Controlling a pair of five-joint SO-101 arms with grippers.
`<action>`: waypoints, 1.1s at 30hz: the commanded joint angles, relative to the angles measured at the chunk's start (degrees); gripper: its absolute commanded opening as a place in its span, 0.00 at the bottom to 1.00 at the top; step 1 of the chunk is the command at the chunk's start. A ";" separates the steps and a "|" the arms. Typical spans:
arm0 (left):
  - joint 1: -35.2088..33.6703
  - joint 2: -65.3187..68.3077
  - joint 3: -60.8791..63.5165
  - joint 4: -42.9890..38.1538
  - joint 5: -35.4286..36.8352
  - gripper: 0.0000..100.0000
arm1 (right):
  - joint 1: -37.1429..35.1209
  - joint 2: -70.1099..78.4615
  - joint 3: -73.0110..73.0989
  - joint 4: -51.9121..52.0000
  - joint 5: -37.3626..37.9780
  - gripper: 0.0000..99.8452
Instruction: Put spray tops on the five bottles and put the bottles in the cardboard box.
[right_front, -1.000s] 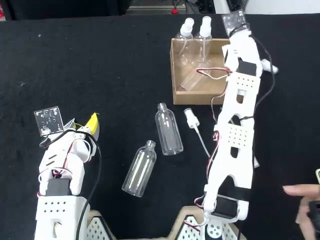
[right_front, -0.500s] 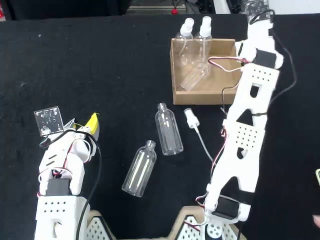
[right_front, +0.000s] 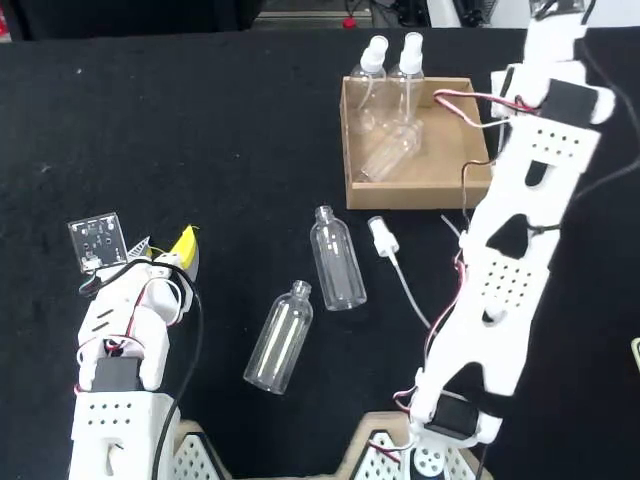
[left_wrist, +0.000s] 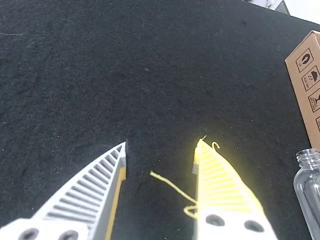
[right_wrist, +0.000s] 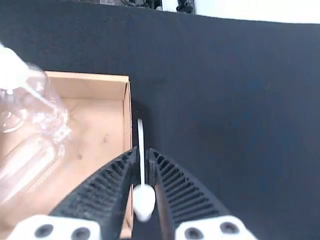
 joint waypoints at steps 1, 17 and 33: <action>0.75 -0.70 -0.92 -1.05 0.53 0.21 | 0.70 -9.45 -3.12 5.36 -0.62 0.01; 0.75 -0.70 -0.75 -0.97 0.53 0.21 | 9.14 -32.13 5.67 8.88 -0.62 0.01; 0.84 -0.70 -0.04 -1.23 0.53 0.21 | 7.56 -24.84 71.34 -41.41 -4.31 0.17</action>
